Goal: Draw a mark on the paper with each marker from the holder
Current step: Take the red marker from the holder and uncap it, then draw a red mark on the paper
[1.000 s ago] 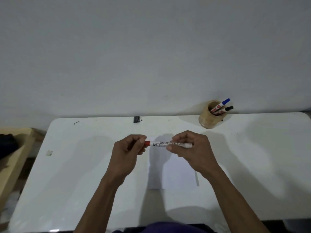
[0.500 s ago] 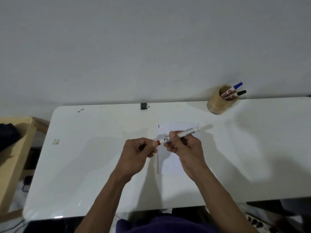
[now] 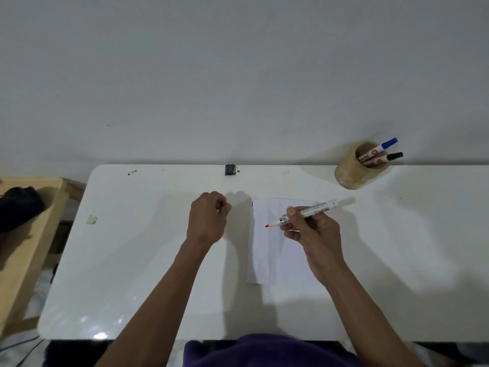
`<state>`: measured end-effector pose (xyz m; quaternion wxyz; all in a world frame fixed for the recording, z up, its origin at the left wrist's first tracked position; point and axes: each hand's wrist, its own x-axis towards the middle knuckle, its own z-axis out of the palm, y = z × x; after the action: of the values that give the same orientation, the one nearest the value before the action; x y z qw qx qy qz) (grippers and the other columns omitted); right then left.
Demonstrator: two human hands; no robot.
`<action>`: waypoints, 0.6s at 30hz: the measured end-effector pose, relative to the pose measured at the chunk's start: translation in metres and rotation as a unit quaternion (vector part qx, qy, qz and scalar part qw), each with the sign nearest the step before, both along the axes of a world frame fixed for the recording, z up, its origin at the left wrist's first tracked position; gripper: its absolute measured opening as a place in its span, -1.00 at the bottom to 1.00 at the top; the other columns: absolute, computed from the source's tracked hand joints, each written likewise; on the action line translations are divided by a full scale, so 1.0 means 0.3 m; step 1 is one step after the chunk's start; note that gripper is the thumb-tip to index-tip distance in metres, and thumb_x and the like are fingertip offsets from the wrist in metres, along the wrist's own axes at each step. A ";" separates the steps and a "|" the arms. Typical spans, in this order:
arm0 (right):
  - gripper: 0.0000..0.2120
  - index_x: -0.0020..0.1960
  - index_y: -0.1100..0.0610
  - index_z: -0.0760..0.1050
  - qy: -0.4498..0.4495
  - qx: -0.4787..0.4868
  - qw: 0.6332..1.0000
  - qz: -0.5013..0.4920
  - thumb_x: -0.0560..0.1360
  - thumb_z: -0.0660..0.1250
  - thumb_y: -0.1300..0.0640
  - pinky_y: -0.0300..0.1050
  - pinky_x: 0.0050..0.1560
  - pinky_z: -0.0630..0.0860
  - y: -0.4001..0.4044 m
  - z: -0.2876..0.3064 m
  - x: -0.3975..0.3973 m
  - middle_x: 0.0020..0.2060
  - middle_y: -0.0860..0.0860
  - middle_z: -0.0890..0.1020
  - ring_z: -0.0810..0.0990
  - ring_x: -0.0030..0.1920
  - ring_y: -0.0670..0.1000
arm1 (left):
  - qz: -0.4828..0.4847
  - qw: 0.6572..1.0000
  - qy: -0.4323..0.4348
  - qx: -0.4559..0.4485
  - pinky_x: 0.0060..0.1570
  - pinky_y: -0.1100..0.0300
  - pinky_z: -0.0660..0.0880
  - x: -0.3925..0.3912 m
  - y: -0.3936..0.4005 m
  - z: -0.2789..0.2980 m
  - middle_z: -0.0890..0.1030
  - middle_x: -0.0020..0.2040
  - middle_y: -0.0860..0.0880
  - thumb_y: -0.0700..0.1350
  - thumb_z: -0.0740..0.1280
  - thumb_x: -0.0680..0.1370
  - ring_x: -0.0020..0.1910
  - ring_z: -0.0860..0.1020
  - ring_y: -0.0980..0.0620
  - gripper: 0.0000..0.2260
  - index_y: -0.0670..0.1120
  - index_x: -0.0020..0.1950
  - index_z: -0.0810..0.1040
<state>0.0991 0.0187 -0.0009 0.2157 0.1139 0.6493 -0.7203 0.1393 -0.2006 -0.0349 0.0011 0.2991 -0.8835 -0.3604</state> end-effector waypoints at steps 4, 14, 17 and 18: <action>-0.86 -0.01 0.26 0.64 0.000 0.015 1.000 -0.001 0.53 0.46 0.17 -0.11 -0.14 0.64 0.015 -0.019 -0.012 -0.22 0.13 0.75 0.72 -0.18 0.05 | -0.045 0.997 -0.052 -0.040 -0.07 0.06 0.45 -0.063 -0.019 -0.043 0.60 -0.03 -0.21 -0.22 0.40 0.57 -0.03 0.56 -0.19 -0.91 -0.25 -0.01 0.61; -0.84 -0.04 0.28 0.62 0.016 0.031 0.999 -0.012 0.45 0.55 0.26 -0.07 -0.19 0.66 0.005 -0.041 -0.028 -0.26 0.10 0.74 0.73 -0.24 0.05 | -0.006 0.989 -0.095 -0.114 0.06 -0.08 0.52 -0.046 0.008 -0.011 0.54 0.22 -0.12 0.05 0.39 0.56 0.27 0.50 -0.17 -0.61 -0.11 0.31 0.51; -0.79 -0.13 0.31 0.57 0.048 0.020 0.999 -0.017 0.37 0.60 0.34 -0.08 -0.23 0.65 -0.009 -0.050 -0.042 -0.26 0.16 0.71 0.71 -0.27 0.05 | 0.047 0.986 0.000 -0.160 0.03 -0.10 0.54 0.028 0.060 0.017 0.57 0.16 -0.14 0.10 0.40 0.54 0.21 0.51 -0.21 -0.60 -0.08 0.28 0.50; -0.79 -0.15 0.30 0.56 0.061 0.015 0.998 -0.010 0.36 0.60 0.35 -0.08 -0.23 0.64 -0.017 -0.057 -0.050 -0.26 0.16 0.70 0.70 -0.27 0.05 | 0.024 0.983 0.034 -0.178 0.01 -0.08 0.54 0.060 0.083 0.009 0.59 0.13 -0.15 0.08 0.40 0.54 0.16 0.52 -0.23 -0.64 -0.08 0.24 0.53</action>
<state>0.0842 0.0136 -0.0180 0.1665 0.0799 0.6709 -0.7182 0.1574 -0.1757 -0.0321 0.0930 0.3024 -0.9258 -0.2070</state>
